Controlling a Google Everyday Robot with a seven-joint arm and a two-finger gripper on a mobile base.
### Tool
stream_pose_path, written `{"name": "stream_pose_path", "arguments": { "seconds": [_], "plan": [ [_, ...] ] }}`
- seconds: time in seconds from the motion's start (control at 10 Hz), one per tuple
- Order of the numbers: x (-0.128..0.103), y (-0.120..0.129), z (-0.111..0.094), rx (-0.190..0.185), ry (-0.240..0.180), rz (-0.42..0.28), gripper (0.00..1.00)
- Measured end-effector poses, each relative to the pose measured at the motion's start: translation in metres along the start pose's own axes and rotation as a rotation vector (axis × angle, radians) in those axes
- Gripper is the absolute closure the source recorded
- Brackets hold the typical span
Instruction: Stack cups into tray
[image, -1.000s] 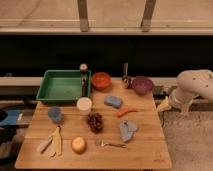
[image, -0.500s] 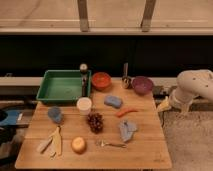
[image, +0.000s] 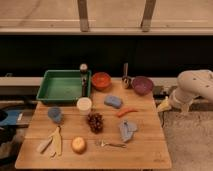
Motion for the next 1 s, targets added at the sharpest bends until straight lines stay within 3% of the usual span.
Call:
{"name": "stream_pose_path", "arguments": {
  "seconds": [0.2, 0.4, 0.8, 1.0],
  "plan": [
    [0.006, 0.005, -0.017, -0.016, -0.043, -0.064, 0.2],
    [-0.004, 0.014, -0.028, -0.041, -0.049, -0.087, 0.2],
    [-0.048, 0.045, -0.029, -0.096, -0.058, -0.147, 0.2],
    [-0.067, 0.073, -0.037, -0.104, -0.118, -0.204, 0.2]
  ]
}}
